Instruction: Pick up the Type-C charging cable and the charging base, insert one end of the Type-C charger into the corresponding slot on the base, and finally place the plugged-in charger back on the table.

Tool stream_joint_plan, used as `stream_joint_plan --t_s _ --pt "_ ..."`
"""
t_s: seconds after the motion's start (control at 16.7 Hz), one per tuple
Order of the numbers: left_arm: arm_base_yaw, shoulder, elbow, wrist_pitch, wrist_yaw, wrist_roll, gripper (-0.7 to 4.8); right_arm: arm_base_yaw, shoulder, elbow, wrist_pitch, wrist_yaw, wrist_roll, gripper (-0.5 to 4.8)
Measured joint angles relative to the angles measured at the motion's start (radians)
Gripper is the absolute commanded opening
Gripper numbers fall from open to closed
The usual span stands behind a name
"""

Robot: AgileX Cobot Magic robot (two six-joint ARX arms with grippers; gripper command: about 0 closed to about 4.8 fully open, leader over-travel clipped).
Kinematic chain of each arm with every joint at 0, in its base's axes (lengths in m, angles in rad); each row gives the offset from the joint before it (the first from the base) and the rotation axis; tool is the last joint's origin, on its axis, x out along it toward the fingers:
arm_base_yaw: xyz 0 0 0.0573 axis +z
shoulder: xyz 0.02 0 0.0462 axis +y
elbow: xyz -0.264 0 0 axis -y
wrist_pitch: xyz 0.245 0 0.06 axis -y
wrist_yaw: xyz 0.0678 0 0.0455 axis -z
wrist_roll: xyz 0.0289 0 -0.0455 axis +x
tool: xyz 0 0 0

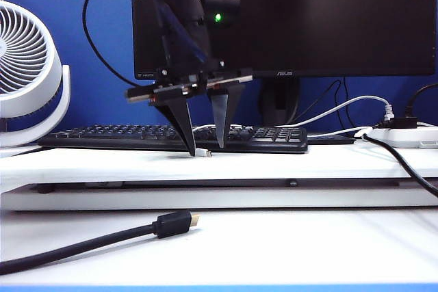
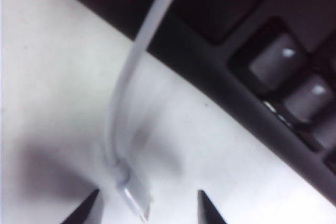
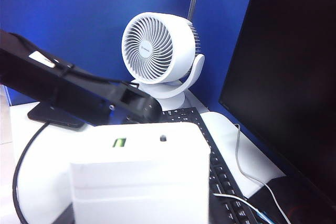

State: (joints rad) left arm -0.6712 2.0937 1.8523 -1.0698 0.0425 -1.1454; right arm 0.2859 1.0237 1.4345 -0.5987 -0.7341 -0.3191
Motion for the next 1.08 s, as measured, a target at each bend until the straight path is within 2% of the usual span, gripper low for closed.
stream_joint_plan --t_s 0.42,0.48,0.66,0.84,1.08 --pt "0.005 0.001 0.001 0.011 -0.026 -0.038 2.36 0.0 0.0 0.0 0.0 0.0 0.0 0.0" --pt "0.005 0.001 0.001 0.011 -0.027 -0.038 2.22 0.0 0.0 0.0 0.0 0.0 0.0 0.0" --pt "0.005 0.002 0.001 0.011 -0.027 -0.042 0.95 0.0 0.0 0.0 0.0 0.0 0.0 0.0" --pt "0.004 0.002 0.0 0.001 -0.027 -0.069 0.28 0.0 0.0 0.0 0.0 0.0 0.0 0.0" --pt "0.004 0.002 0.0 0.034 -0.027 -0.054 -0.06 0.0 0.0 0.0 0.0 0.0 0.0 0.0"
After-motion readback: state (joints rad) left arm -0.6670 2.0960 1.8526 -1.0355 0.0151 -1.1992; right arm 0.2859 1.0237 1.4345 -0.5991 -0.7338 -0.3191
